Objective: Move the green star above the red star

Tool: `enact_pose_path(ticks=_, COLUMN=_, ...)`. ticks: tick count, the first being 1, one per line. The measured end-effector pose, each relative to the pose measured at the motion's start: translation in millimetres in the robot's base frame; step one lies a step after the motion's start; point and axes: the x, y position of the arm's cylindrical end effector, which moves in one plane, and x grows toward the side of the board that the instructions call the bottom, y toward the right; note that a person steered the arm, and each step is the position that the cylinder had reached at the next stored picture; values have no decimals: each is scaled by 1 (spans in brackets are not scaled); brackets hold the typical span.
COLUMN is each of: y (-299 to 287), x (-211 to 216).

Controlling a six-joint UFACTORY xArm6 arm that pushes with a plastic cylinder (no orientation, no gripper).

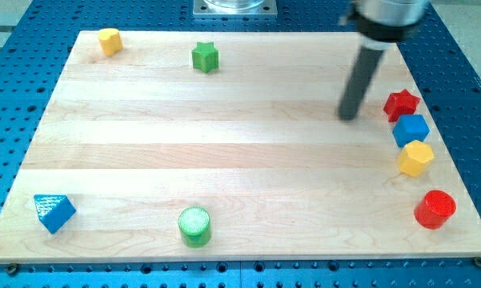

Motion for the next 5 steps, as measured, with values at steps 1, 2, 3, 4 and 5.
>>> enact_pose_path(ticks=1, y=-169, x=28)
enact_pose_path(ticks=2, y=-264, x=-14)
enact_pose_path(ticks=3, y=-282, x=-92)
enact_pose_path(ticks=4, y=-259, x=-129)
enact_pose_path(ticks=5, y=-163, x=-139)
